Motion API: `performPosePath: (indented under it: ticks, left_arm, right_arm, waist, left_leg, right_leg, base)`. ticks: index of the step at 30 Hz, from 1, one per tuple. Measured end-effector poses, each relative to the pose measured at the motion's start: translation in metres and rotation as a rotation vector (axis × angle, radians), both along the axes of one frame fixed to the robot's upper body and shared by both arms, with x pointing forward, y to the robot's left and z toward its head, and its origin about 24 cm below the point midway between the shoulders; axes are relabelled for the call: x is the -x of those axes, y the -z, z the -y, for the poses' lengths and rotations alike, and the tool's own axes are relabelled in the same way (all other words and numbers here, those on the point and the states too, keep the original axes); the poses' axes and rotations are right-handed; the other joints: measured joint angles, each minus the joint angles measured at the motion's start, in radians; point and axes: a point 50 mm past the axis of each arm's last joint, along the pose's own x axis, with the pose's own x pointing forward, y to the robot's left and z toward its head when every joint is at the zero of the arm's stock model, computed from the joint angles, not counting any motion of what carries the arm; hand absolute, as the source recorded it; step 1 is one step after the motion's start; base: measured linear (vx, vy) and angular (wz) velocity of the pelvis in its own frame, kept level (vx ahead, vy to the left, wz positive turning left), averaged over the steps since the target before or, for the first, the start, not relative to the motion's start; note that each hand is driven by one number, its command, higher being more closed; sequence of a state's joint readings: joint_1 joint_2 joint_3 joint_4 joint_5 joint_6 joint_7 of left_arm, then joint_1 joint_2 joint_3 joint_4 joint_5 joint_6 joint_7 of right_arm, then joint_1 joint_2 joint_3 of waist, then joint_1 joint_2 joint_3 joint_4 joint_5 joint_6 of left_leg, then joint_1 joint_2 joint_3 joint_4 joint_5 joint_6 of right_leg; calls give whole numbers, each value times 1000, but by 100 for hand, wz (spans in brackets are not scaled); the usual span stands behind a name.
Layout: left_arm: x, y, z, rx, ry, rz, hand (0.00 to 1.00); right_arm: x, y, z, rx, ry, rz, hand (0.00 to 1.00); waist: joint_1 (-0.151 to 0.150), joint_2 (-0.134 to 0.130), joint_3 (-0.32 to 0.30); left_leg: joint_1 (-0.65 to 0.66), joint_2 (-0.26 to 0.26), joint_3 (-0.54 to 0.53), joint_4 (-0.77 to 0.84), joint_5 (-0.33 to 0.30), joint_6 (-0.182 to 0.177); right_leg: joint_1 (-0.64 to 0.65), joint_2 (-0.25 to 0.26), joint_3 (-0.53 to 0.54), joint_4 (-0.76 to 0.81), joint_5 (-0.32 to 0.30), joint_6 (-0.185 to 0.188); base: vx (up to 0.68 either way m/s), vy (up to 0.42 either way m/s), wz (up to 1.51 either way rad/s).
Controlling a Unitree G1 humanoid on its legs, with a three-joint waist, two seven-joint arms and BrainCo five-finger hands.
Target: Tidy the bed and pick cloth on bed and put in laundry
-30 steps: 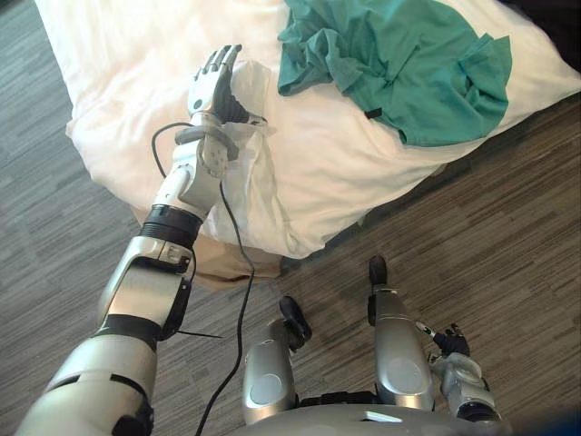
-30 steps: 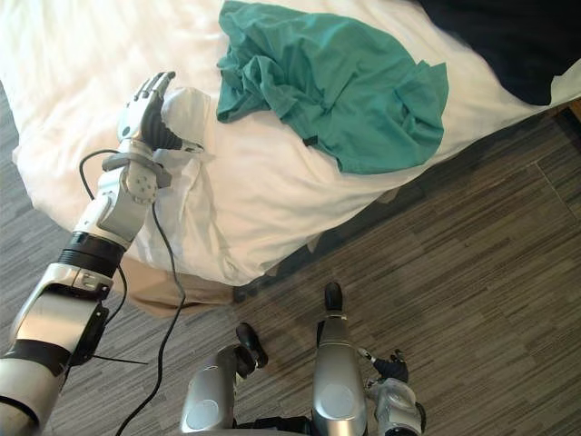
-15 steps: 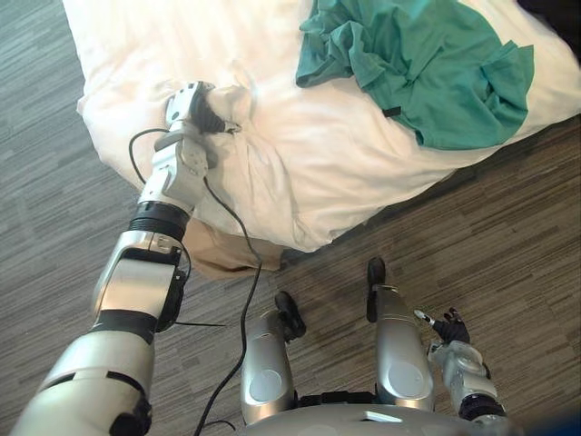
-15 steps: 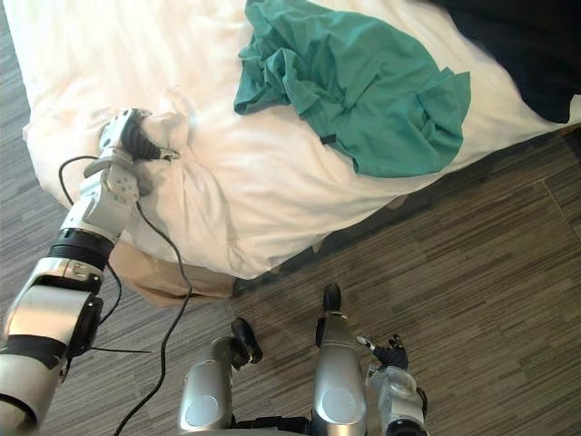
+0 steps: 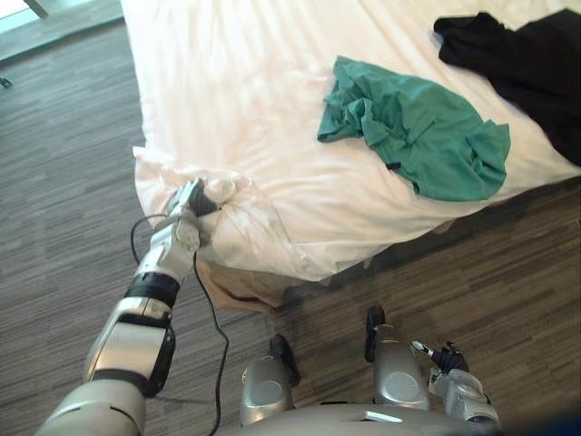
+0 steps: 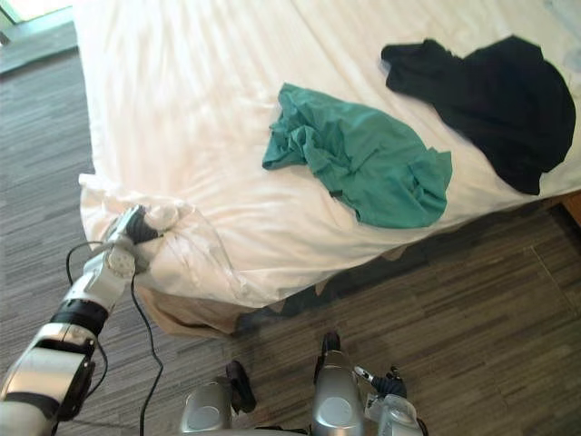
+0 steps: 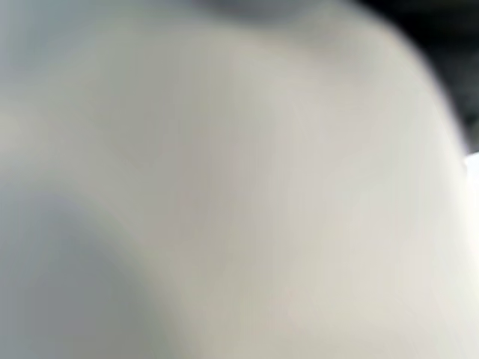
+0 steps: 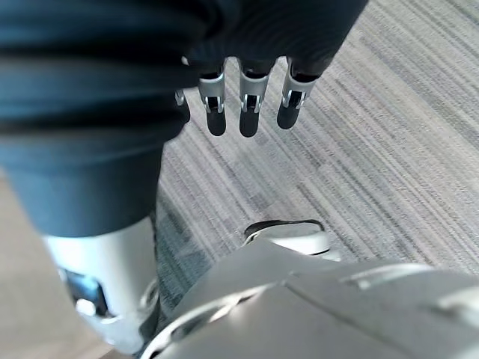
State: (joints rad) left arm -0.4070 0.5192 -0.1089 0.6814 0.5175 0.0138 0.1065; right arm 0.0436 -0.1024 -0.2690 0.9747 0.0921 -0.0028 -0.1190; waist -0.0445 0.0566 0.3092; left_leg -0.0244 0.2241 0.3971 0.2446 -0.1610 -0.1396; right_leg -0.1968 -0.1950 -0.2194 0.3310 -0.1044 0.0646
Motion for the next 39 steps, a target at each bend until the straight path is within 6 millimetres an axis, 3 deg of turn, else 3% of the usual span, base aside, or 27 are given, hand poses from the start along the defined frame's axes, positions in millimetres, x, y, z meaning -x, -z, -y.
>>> performPosePath:
  ticks: [3, 4, 7, 12, 15, 18, 21, 24, 27, 29, 35, 39]
  left_arm:
    - [34, 24, -7, 46, -14, -60, 100]
    - [44, 28, -10, 66, -30, -65, 0]
    - [74, 39, -18, 161, -96, -65, 0]
    - [110, 44, 3, 424, -179, 51, 0]
    - [119, 49, 12, 513, -221, 69, 0]
    - [126, 52, 17, 591, -263, 96, 0]
    - [141, 58, 9, 628, -359, 106, 0]
    - [167, 81, -17, 647, -594, 83, 0]
    - [188, 94, -45, 672, -849, 125, 0]
    - [202, 104, -53, 739, -991, 162, 0]
    - [224, 139, -40, 855, -1142, 52, 0]
    - [220, 153, -23, 855, -1094, -73, 0]
  right_arm:
    - [7, 3, 0, -12, 2, -29, 0]
    - [9, 3, 0, -14, -1, -35, 0]
    - [23, 7, 0, -29, -2, -66, 0]
    - [41, 12, -1, -61, -3, -125, 0]
    - [39, 13, -3, -70, -16, -123, 0]
    - [38, 13, -5, -75, -21, -121, 0]
    - [34, 13, -13, -97, -29, -102, 0]
    - [23, 11, -20, -113, -40, -69, 0]
    - [9, 7, -20, -108, -45, -34, 0]
    - [8, 6, -18, -98, -25, -28, 0]
    - [14, 9, -16, -80, 3, -60, 0]
    - [26, 13, -15, -79, 14, -108, 0]
  waist:
    - [5, -1, -30]
    - [9, -2, -37]
    - [33, -4, -92]
    - [63, -6, -143]
    - [68, -11, -147]
    - [98, -19, -170]
    - [120, -32, -185]
    - [149, -42, -209]
    - [150, -46, -215]
    - [154, -50, -226]
    - [144, -66, -239]
    - [134, -70, -241]
  left_leg:
    - [34, -15, -25, -63, 33, -1]
    - [46, -19, -34, -86, 46, -2]
    - [52, -26, -65, -145, 80, -3]
    - [75, -58, -146, -220, 117, 9]
    - [71, -78, -200, -246, 136, 17]
    - [42, -94, -264, -258, 150, 24]
    - [42, -103, -315, -271, 160, 26]
    - [42, -105, -350, -275, 162, 26]
    - [43, -109, -377, -279, 172, 26]
    - [43, -110, -381, -285, 178, 25]
    - [50, -110, -380, -318, 203, 25]
    - [79, -116, -340, -340, 204, 27]
  right_leg:
    - [50, -2, -36, -43, 0, 0]
    - [66, -2, -48, -57, 1, 1]
    - [89, 2, -88, -93, 6, 5]
    - [187, -2, -178, -194, 36, 24]
    - [226, -8, -240, -228, 45, 34]
    - [250, -17, -314, -253, 49, 41]
    - [291, -18, -370, -275, 49, 42]
    - [321, -20, -411, -290, 47, 44]
    - [346, -21, -444, -298, 48, 45]
    - [347, -20, -450, -301, 49, 46]
    - [346, -11, -439, -328, 67, 56]
    - [343, 1, -395, -361, 89, 55]
  base:
    - [15, -19, 26]
    - [-1, -28, 44]
    - [14, -29, 38]
    - [43, 16, 46]
    - [48, 25, 60]
    - [45, 16, 66]
    - [63, -1, 62]
    - [31, -15, 36]
    - [-21, -14, 29]
    - [-42, -20, 10]
    - [-49, -17, -1]
    - [-28, 7, -28]
